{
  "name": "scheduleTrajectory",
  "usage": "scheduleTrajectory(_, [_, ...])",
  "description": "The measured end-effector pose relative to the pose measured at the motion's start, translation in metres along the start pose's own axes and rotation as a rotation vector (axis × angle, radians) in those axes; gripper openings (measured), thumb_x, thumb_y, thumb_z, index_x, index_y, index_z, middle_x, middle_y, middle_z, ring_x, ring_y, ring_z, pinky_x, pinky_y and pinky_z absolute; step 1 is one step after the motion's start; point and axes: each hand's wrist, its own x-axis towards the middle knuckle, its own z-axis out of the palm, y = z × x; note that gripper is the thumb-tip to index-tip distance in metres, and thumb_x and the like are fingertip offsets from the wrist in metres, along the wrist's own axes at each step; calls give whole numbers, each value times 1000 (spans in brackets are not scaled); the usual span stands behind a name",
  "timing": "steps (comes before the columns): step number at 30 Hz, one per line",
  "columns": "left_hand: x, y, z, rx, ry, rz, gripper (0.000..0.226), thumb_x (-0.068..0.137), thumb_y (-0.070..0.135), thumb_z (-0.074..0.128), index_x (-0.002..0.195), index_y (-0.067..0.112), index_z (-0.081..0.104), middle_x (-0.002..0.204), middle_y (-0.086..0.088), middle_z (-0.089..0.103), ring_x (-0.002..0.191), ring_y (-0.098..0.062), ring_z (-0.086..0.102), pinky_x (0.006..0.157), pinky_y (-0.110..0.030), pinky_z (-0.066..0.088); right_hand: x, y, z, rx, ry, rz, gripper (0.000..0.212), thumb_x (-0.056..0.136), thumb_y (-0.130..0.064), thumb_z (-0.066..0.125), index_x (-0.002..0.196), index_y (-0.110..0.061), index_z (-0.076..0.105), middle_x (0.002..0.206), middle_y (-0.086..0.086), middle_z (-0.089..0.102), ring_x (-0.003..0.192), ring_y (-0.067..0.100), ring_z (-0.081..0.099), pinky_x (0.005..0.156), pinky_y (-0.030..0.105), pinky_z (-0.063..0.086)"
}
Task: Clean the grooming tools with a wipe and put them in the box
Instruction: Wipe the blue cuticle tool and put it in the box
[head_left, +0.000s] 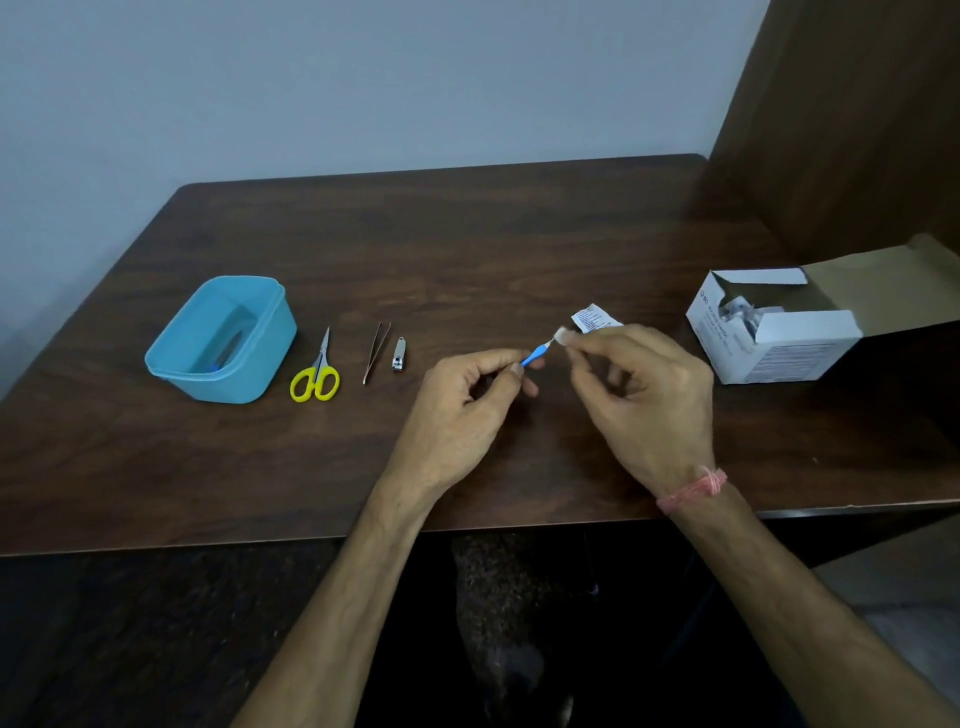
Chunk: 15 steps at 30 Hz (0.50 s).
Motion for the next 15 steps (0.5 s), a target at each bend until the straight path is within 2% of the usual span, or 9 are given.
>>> scheduleTrajectory(3, [0, 1, -2, 19, -23, 4, 28, 113, 23, 60, 105, 30, 86, 93, 5, 82, 86, -44, 68, 78, -53, 53, -2, -3, 2, -14, -90, -72, 18, 96, -11, 83, 110, -20, 88, 102, -9, 82, 77, 4, 62, 70, 37, 61])
scheduleTrajectory(7, [0, 1, -3, 20, -33, 19, 31, 113, 25, 59, 98, 32, 85, 92, 2, 81, 90, -44, 69, 79, -48, 50, 0, 0, 4, -33, -73, -41, 18, 95, -12, 84, 109, -22, 88, 101, -10, 81, 73, 4, 57, 69, 38, 60])
scheduleTrajectory(12, [0, 3, -4, 34, -36, 26, 34, 114, 22, 59, 97, 36, 84, 95, 8, 82, 96, -41, 70, 92, -56, 54, 0, -2, 2, -50, -91, -67, 18, 95, -13, 85, 110, -23, 88, 99, -11, 81, 74, 8, 56, 68, 37, 59])
scheduleTrajectory(15, [-1, 4, -4, 28, -44, 31, 34, 115, 21, 59, 97, 38, 83, 94, 8, 82, 97, -40, 71, 88, -53, 55, -1, -1, 3, -73, -108, -98, 18, 95, -13, 84, 109, -23, 88, 98, -11, 81, 77, 4, 54, 68, 33, 58])
